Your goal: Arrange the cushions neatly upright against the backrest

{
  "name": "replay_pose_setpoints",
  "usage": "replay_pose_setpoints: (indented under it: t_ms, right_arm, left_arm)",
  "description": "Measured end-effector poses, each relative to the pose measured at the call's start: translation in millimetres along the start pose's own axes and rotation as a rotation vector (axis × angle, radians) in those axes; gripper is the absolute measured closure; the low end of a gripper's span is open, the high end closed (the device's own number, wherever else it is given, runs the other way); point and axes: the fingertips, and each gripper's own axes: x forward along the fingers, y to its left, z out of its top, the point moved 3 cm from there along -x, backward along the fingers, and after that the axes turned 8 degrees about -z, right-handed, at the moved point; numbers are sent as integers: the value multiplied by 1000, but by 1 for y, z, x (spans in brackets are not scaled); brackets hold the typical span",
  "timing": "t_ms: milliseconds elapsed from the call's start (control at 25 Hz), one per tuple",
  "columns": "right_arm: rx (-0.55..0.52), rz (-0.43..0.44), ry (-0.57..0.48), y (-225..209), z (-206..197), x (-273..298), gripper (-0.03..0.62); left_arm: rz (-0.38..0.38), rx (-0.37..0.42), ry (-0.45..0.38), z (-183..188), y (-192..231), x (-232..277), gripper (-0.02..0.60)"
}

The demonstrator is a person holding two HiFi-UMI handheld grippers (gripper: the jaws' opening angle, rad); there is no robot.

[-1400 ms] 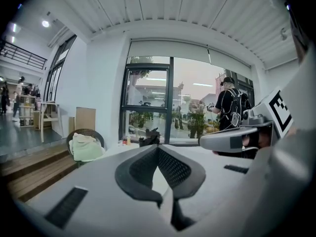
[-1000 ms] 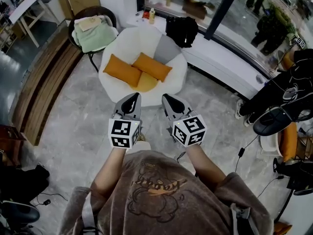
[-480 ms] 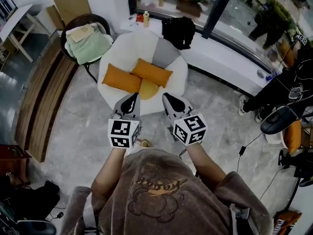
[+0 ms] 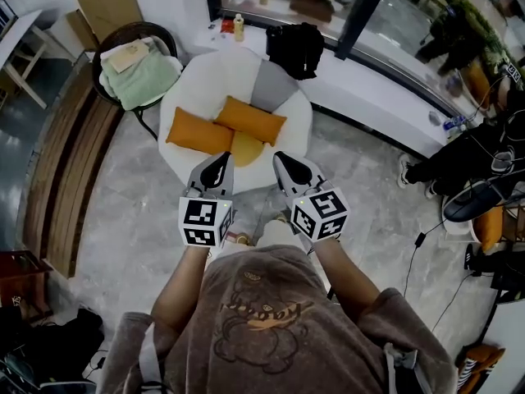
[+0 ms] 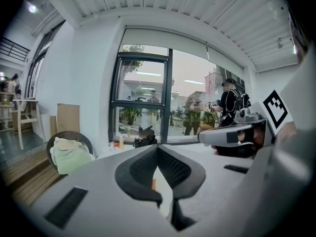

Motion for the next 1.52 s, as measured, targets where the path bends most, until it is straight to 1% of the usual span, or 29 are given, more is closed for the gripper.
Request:
replay_pose_setpoints:
  t_ms: [240,440,880,1240,1520]
  right_arm:
    - [1,6,-10,-22,10,25,574]
    - [-1,18,0,-47,20,54,574]
    - [-21,84,27,-91,42,116,574]
    - [-32,162,46,-128,59,158,574]
    - [-50,228,60,-145,67,181,574]
  left_arm:
    - [8,-16,5,1,13,28,576]
    - [25,-25,11,9,26,59,575]
    - [61,-56,2,36,55,129,576]
    - [137,-88,-11,53,75,174,577]
    - [209,-108,-28,61,83,189,577]
